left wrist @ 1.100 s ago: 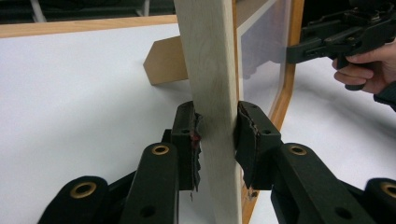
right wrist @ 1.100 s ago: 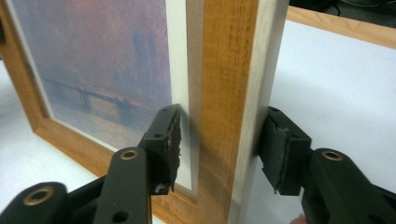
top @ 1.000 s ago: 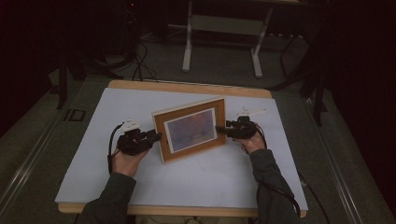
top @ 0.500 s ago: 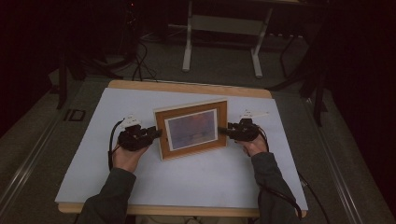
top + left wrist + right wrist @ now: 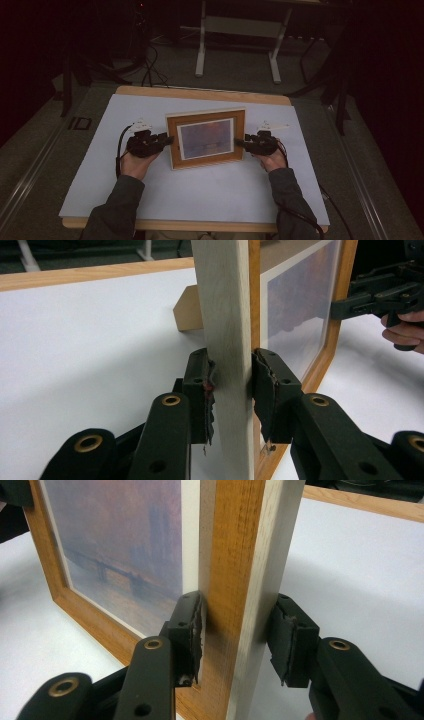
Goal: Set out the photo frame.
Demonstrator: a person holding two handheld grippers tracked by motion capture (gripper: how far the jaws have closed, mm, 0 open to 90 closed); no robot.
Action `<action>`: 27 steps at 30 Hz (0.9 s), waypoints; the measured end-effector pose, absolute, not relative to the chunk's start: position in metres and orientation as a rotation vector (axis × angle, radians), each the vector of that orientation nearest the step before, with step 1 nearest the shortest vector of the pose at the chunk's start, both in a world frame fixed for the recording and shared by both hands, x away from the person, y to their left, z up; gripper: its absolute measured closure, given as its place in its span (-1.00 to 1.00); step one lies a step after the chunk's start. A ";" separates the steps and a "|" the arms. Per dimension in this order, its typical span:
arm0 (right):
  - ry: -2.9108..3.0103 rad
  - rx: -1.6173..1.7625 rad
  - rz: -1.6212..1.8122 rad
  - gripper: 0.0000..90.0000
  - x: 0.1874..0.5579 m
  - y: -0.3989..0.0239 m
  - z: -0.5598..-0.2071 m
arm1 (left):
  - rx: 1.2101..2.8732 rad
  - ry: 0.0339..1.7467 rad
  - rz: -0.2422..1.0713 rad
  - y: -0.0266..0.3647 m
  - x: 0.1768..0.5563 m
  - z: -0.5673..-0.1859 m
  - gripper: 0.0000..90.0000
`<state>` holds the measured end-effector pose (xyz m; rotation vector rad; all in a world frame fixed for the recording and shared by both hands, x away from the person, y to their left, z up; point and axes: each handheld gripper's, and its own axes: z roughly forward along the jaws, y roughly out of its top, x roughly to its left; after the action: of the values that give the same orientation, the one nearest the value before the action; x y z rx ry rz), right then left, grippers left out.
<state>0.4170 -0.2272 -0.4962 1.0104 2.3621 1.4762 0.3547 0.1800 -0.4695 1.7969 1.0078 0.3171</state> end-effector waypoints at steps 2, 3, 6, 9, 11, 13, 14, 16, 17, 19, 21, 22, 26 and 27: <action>2.354 1.020 1.470 0.32 0.414 -0.227 -0.496 | 1.796 1.000 0.314 0.180 0.357 -0.470 0.58; 2.350 1.022 1.466 0.32 0.412 -0.227 -0.496 | 1.796 0.999 0.310 0.181 0.358 -0.470 0.58; 2.343 1.025 1.459 0.33 0.408 -0.228 -0.496 | 1.797 0.989 0.303 0.181 0.360 -0.471 0.57; 2.337 1.034 1.450 0.34 0.405 -0.228 -0.496 | 1.794 0.988 0.294 0.181 0.363 -0.471 0.57; 2.330 1.039 1.445 0.34 0.403 -0.228 -0.496 | 1.796 0.986 0.290 0.181 0.364 -0.471 0.57; 2.327 1.049 1.439 0.34 0.401 -0.228 -0.496 | 1.797 0.983 0.286 0.181 0.365 -0.471 0.56; 2.325 1.048 1.436 0.34 0.401 -0.228 -0.496 | 1.796 0.983 0.284 0.182 0.366 -0.471 0.56; 2.319 1.052 1.428 0.34 0.399 -0.227 -0.496 | 1.796 0.978 0.279 0.182 0.368 -0.471 0.56; 2.317 1.055 1.428 0.34 0.398 -0.227 -0.496 | 1.799 0.978 0.275 0.182 0.369 -0.471 0.56; 2.308 1.058 1.422 0.35 0.395 -0.227 -0.496 | 1.801 0.976 0.271 0.182 0.371 -0.471 0.56; 2.297 1.070 1.422 0.35 0.393 -0.227 -0.496 | 1.801 0.976 0.270 0.181 0.372 -0.471 0.56; 2.294 1.073 1.420 0.35 0.392 -0.227 -0.496 | 1.803 0.975 0.270 0.181 0.372 -0.471 0.55; 2.284 1.088 1.418 0.35 0.389 -0.227 -0.496 | 1.803 0.974 0.262 0.182 0.375 -0.471 0.55; 2.281 1.091 1.419 0.35 0.387 -0.227 -0.497 | 1.807 0.972 0.259 0.182 0.375 -0.471 0.55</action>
<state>0.3874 -0.2265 -0.4967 1.0911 2.2808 1.4192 0.3754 0.1821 -0.4707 1.8070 0.9718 0.2593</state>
